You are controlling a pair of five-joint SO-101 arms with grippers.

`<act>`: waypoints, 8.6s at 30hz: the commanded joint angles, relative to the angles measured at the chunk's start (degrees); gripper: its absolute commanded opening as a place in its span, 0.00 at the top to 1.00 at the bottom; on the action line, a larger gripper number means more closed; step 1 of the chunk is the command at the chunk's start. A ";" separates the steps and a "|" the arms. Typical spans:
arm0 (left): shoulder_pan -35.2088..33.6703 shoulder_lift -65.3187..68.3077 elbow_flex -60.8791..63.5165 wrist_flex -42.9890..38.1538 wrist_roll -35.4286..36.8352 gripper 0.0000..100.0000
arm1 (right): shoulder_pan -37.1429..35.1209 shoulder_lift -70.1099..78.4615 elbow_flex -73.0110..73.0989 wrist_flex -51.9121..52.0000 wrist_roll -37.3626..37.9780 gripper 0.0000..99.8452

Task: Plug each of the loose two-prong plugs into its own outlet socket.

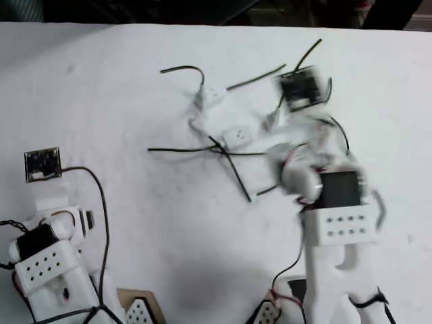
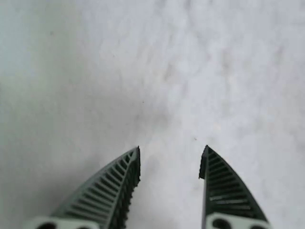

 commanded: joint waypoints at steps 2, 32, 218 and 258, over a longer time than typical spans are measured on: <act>-0.04 -1.01 -0.26 -0.97 -0.44 0.78 | -11.03 5.76 2.29 -1.27 -5.10 0.84; -0.04 -1.01 -0.26 -0.97 -0.44 0.78 | -9.45 47.60 2.73 -31.16 -7.30 0.84; 2.77 -1.01 1.67 -2.55 -2.81 0.78 | -19.91 34.15 23.74 -29.23 44.66 0.83; 2.68 -1.01 1.67 -2.46 -2.81 0.78 | -24.75 37.76 4.13 -11.56 18.64 0.72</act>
